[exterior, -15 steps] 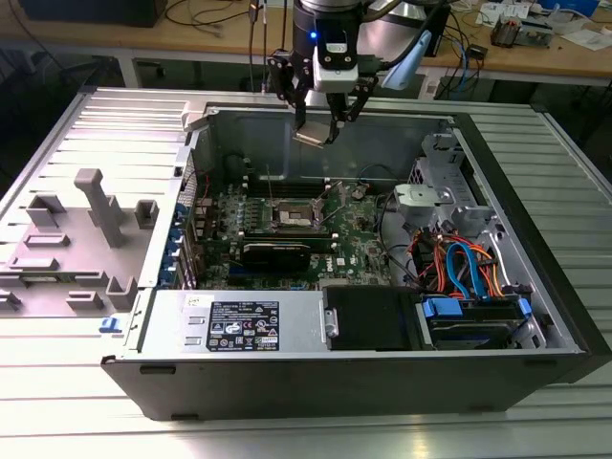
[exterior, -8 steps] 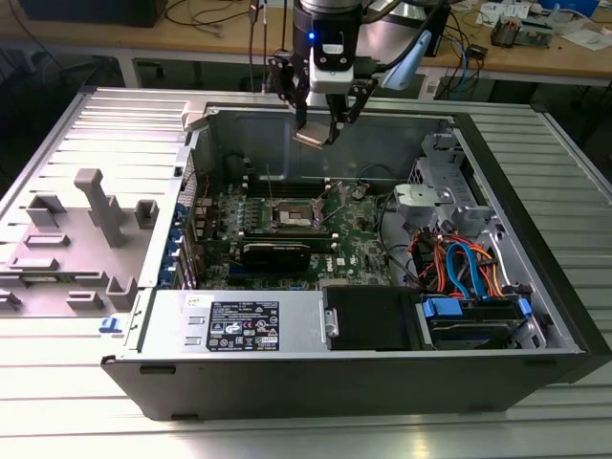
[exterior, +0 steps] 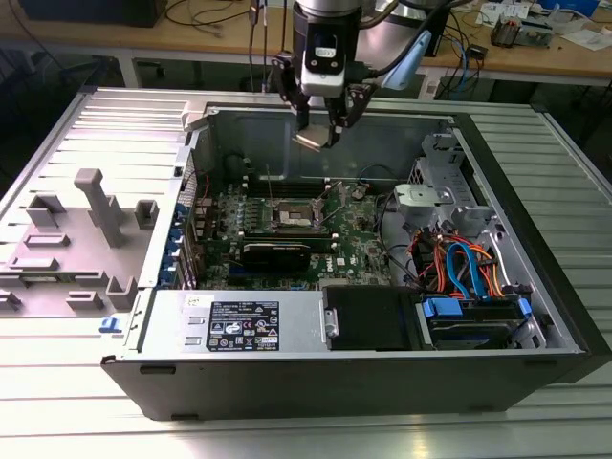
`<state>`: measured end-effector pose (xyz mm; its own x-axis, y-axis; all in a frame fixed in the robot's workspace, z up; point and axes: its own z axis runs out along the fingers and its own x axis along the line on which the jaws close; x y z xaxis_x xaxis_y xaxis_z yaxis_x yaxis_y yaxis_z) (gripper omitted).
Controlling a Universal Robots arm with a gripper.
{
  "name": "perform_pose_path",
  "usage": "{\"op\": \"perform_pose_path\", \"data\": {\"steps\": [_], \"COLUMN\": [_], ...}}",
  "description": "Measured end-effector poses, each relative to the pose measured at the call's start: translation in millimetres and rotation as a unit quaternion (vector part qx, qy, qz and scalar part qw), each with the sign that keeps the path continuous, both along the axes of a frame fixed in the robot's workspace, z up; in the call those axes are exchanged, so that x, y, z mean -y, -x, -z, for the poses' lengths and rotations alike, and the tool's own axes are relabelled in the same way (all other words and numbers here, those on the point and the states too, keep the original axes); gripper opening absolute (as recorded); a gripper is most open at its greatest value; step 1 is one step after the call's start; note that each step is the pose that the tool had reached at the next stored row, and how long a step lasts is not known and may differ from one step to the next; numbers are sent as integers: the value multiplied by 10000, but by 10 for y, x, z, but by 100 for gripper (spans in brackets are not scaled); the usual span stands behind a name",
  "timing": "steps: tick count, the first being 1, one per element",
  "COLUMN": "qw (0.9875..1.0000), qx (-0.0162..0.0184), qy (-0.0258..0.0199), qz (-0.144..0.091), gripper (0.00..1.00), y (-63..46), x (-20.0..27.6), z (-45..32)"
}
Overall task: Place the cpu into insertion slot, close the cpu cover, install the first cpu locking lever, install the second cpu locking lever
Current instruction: 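Place the cpu into insertion slot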
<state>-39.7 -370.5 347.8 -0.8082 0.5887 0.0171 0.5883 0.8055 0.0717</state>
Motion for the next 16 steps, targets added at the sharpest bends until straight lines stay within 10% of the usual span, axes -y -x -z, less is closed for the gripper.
{"op": "perform_pose_path", "data": {"steps": [7, 16], "qw": [9989, 9989], "qx": [0, 0], "qy": [4, 3], "qz": [468, 478], "gripper": [55, 55], "y": [0, 0], "x": [0, 0], "z": [29, 31]}}
